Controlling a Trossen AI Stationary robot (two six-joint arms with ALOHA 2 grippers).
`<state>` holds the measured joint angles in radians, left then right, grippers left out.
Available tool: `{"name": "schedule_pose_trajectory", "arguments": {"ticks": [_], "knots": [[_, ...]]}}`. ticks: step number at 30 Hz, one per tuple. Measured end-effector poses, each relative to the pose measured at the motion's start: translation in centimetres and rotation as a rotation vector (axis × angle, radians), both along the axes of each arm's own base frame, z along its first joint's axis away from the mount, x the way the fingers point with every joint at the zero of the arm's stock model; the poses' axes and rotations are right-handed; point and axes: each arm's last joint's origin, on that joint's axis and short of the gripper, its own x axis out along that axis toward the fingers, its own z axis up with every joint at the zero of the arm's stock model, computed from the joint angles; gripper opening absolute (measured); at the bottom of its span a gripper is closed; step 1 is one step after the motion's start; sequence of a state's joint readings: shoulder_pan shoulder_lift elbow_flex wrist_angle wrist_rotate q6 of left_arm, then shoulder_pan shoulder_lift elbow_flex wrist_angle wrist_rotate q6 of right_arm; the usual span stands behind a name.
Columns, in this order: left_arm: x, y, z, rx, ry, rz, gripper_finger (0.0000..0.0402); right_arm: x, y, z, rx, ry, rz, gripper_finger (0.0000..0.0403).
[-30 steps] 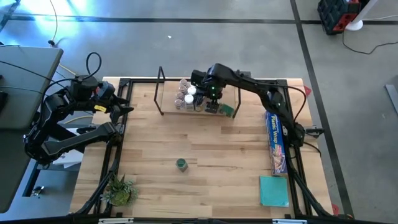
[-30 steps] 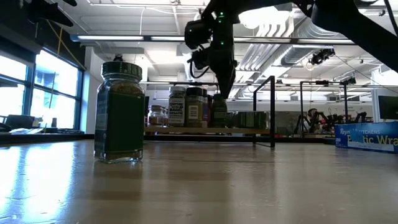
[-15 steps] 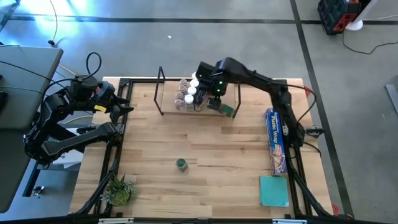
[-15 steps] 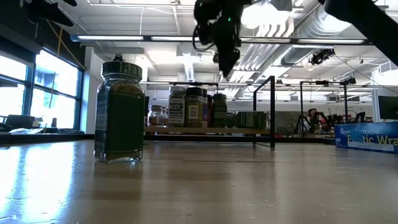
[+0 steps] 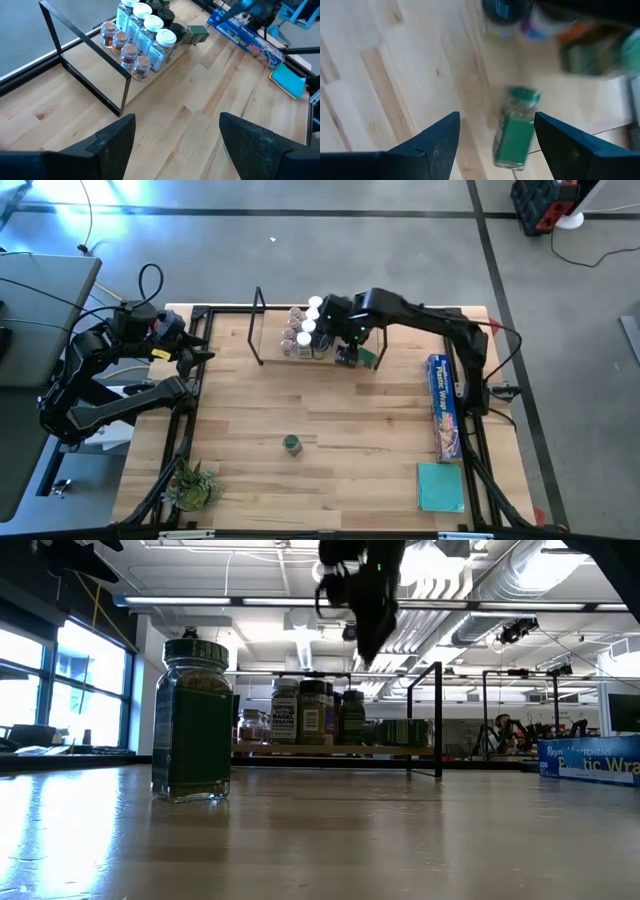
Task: Shelf spices
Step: Put the top green seasoning bottle on the shelf aligned with the other green seasoning bottle
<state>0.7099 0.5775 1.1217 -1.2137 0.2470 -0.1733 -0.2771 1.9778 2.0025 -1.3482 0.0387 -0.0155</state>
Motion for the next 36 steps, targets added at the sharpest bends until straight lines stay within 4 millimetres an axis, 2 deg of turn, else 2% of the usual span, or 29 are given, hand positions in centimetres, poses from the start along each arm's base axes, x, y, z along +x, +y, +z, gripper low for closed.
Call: {"name": "schedule_pose_trajectory", "arguments": {"ticks": [3,7,11,14,19,26,32,36], "knots": [[0.0,0.0,0.0,-0.001,0.0,-0.002,0.0282,-0.4,-0.7,-2.9,0.047,0.048,-0.015,0.0249],[0.0,0.0,0.0,-0.011,-0.006,-0.002,0.0282,-0.6,-1.3,-5.4,0.041,0.074,-0.016,0.0249],[0.0,0.0,0.0,-0.018,-0.008,0.002,0.0282,-0.6,-2.7,-6.0,0.019,0.022,-0.08,0.0249],[0.0,0.0,0.0,-0.02,-0.01,0.004,0.0282,-1.2,-3.7,-7.0,0.009,0.056,-0.112,0.0249],[0.0,0.0,0.0,-0.036,-0.016,0.017,0.0282,-1.9,-5.0,-8.4,0.075,0.041,-0.143,0.0249],[0.0,0.0,0.0,-0.051,-0.022,0.03,0.0282,-1.3,-5.3,-9.2,0.065,-0.024,-0.104,0.0249],[0.0,0.0,0.0,-0.068,-0.028,0.045,0.0282,-1.0,-5.5,-11.1,0.082,0.031,-0.109,0.0249],[0.0,0.0,0.0,-0.068,-0.028,0.048,0.0282,-0.9,-5.5,-11.4,0.083,0.035,-0.109,0.0238]]}}
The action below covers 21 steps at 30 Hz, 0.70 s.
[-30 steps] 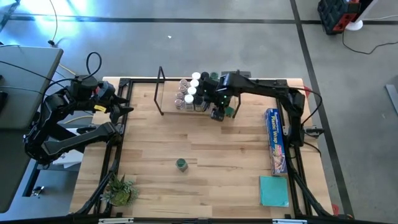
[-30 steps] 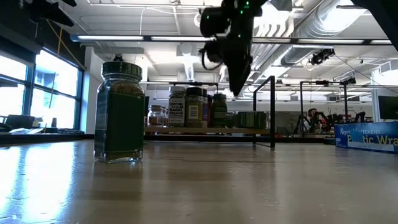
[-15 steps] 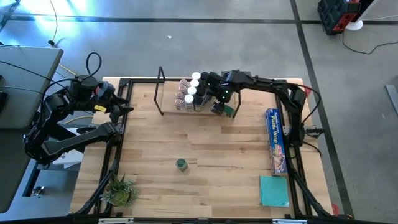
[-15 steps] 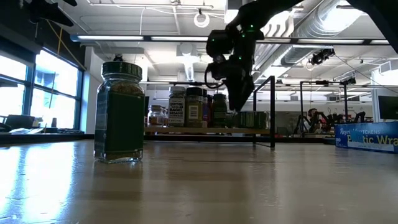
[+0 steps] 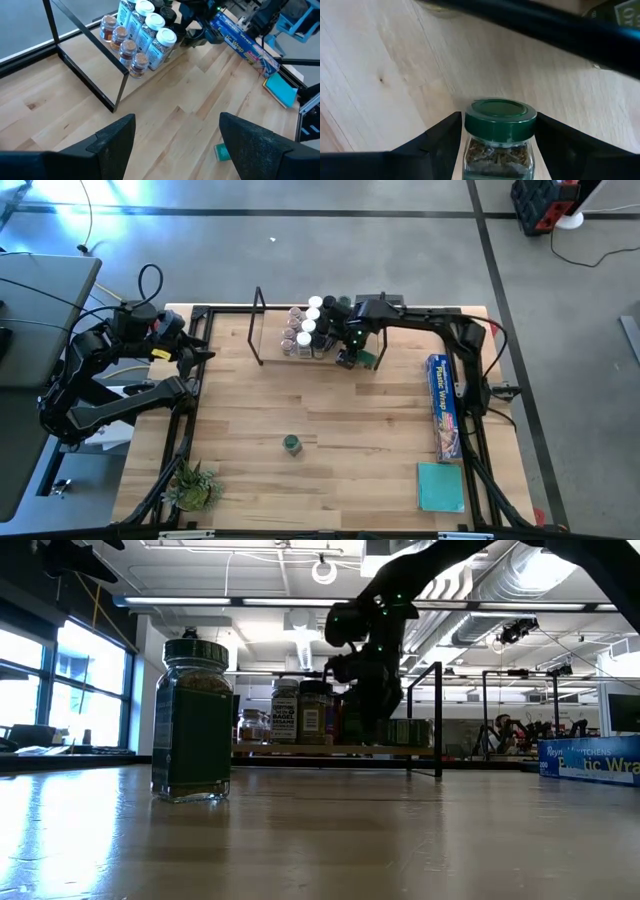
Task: Shelf spices
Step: Put the top green seasoning bottle on the shelf aligned with the other green seasoning bottle
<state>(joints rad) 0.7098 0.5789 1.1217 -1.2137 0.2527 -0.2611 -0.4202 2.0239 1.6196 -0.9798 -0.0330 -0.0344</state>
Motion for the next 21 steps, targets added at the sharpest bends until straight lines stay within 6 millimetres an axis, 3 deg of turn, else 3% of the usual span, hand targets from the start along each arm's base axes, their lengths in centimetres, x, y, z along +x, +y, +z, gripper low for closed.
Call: {"name": "schedule_pose_trajectory", "arguments": {"ticks": [9,14,21], "knots": [[0.0,0.0,0.0,-0.007,-0.002,0.006,0.0282,0.1,-0.1,-0.2,0.0,-0.003,-0.001,0.018],[0.0,0.0,0.0,-0.013,-0.004,0.011,0.0282,0.5,-0.1,0.4,-0.008,-0.027,-0.007,0.0177],[0.0,0.0,0.0,-0.013,-0.004,0.011,0.0282,1.4,0.2,5.3,-0.071,-0.166,0.007,0.0164]]}}
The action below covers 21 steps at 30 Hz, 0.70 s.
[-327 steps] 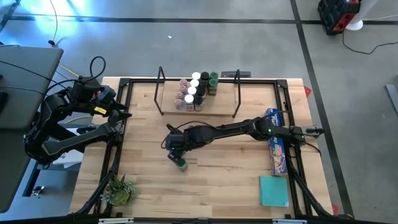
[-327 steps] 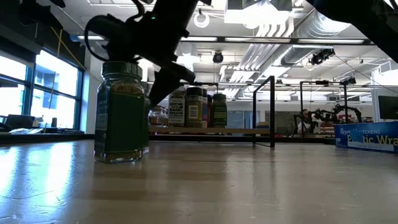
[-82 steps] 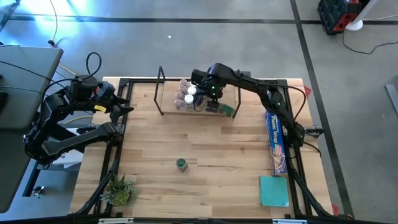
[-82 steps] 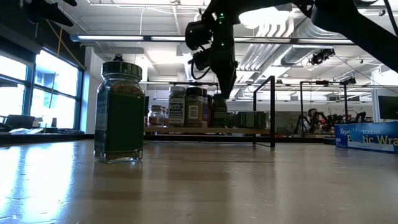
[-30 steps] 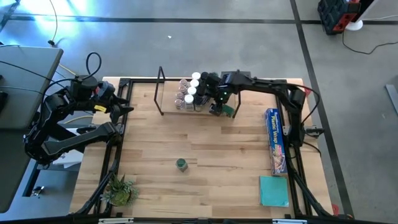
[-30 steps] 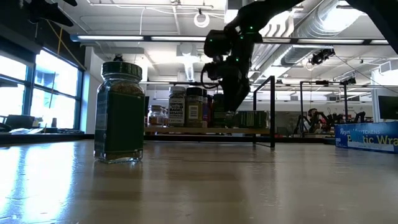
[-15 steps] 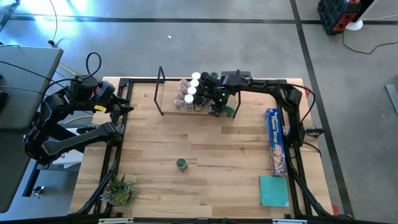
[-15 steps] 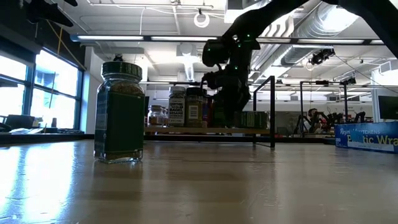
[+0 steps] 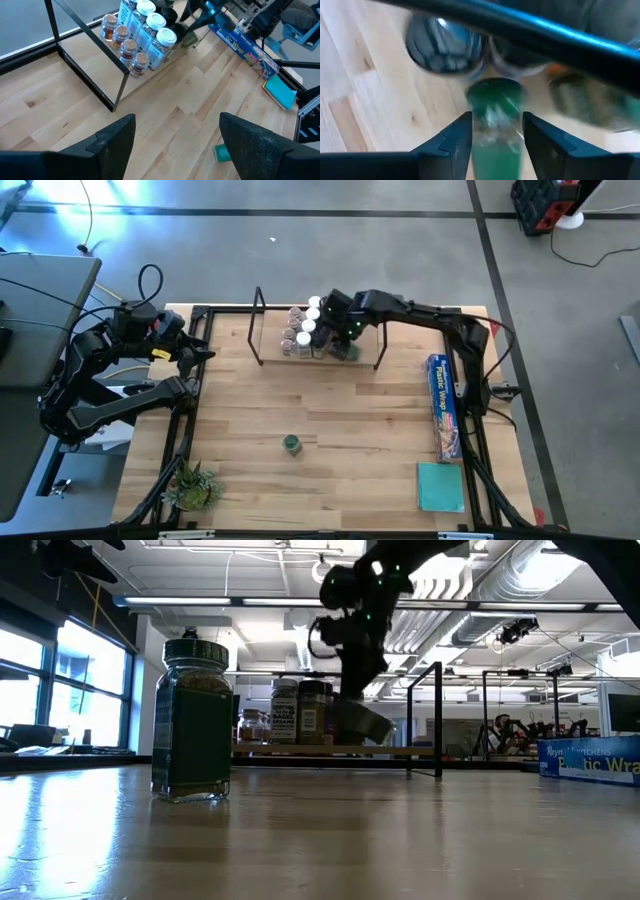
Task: Shelf spices
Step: Put the top green seasoning bottle on the shelf aligned with the other green seasoning bottle
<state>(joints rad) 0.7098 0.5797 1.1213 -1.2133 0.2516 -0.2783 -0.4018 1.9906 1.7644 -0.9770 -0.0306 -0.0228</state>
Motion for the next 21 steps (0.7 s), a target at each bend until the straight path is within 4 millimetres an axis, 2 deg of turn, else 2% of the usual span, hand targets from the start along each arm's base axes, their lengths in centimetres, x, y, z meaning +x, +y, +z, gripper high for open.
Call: {"name": "schedule_pose_trajectory", "arguments": {"ticks": [5,8,13,16,21], "knots": [[0.0,0.0,0.1,0.006,-0.006,0.0,0.0282,0.1,0.5,3.8,-0.084,-0.086,-0.004,0.0146],[0.0,0.0,0.1,0.011,-0.006,-0.001,0.0282,0.0,0.6,5.0,-0.091,-0.105,-0.004,0.0124],[0.0,0.0,0.1,0.022,-0.002,-0.01,0.0282,-0.1,0.9,5.5,-0.028,-0.115,0.027,0.0113],[0.1,0.0,0.1,0.021,-0.003,-0.012,0.0282,-0.2,1.3,5.5,0.008,-0.111,0.107,0.0113],[0.1,0.0,0.1,0.021,-0.003,-0.012,0.0282,-0.3,2.4,3.2,0.062,-0.049,0.263,0.0142]]}}
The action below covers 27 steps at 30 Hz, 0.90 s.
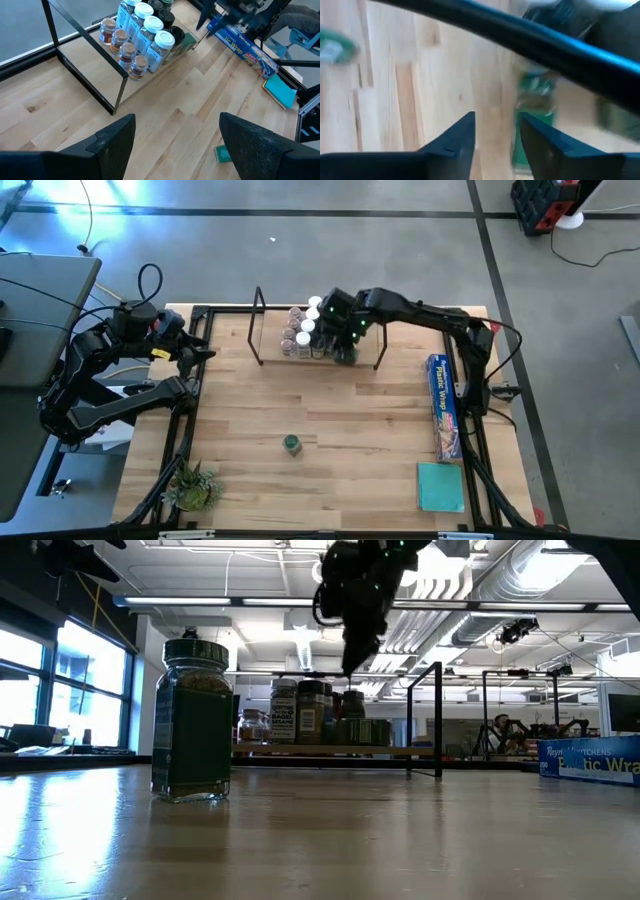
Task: Shelf spices
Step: Put the top green seasoning bottle on the shelf aligned with the other green seasoning bottle
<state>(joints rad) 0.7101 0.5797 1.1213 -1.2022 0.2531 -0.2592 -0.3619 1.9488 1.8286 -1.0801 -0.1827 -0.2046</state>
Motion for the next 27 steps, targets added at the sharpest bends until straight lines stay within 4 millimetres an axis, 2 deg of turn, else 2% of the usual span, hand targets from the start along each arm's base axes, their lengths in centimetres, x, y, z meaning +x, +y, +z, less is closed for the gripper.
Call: {"name": "schedule_pose_trajectory", "arguments": {"ticks": [5,10,18,27], "knots": [[0.0,0.0,0.0,-0.002,0.001,-0.001,0.0282,-0.6,0.1,-3.5,0.03,0.088,-0.008,0.0211],[0.0,0.0,0.0,0.0,0.003,0.004,0.0282,-0.7,0.1,-4.7,0.012,0.1,-0.022,0.0273],[0.0,0.0,0.0,-0.021,-0.005,0.02,0.0282,-0.4,-0.8,-5.0,-0.084,0.09,-0.037,0.0282],[0.0,0.0,0.0,-0.039,-0.012,0.036,0.0282,0.3,-1.7,-7.7,-0.075,0.149,-0.029,0.0282]]}}
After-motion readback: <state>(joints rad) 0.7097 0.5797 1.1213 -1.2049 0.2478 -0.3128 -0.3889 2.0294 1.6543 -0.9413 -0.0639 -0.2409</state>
